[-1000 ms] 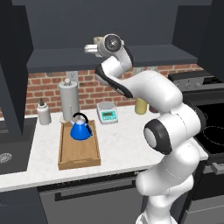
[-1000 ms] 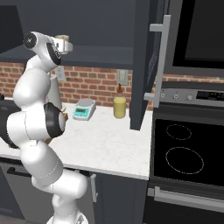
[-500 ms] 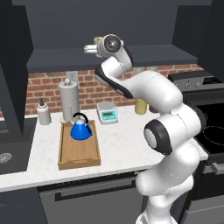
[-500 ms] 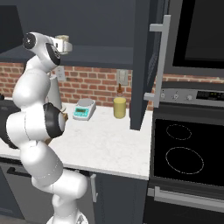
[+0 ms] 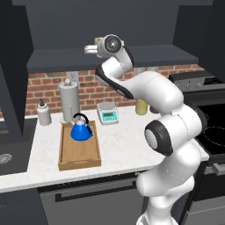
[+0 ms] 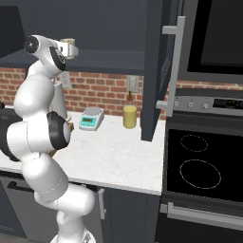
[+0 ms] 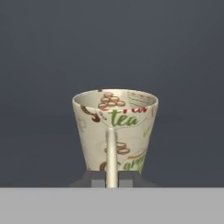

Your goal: Pick the kettle from the counter and place it on the tray. Then pick the mug from the cabinet and place it on the tray. Then close the cabinet doors.

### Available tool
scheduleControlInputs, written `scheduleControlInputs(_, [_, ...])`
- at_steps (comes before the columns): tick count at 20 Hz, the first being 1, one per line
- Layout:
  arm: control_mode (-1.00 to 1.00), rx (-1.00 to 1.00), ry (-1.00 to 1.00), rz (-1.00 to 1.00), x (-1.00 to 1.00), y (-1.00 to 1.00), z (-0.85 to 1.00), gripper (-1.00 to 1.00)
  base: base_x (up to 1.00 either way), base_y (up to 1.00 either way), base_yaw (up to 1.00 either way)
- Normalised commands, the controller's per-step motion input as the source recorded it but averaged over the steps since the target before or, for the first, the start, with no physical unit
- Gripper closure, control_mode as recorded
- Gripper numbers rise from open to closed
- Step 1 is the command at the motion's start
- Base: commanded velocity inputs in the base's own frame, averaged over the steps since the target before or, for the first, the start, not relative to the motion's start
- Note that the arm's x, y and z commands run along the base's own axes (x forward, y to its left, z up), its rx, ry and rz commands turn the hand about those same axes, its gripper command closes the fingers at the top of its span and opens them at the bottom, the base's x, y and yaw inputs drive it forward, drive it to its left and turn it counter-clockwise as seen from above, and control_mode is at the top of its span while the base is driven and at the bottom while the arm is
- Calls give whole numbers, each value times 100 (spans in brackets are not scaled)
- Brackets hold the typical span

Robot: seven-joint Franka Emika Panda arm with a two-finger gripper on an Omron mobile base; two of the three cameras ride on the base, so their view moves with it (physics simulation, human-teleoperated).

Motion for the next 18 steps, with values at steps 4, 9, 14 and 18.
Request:
scheduleControlInputs(4, [-100, 0, -5, 0, -24, 0, 0, 100, 0, 0, 0])
scheduleControlInputs(9, [-100, 0, -9, 1, -53, 0, -2, 100, 0, 0, 0])
scheduleControlInputs(14, [-100, 0, -15, 10, -85, 2, -1, 100, 0, 0, 0])
scheduleControlInputs(18, [-100, 0, -15, 20, -88, 1, 7, 100, 0, 0, 0])
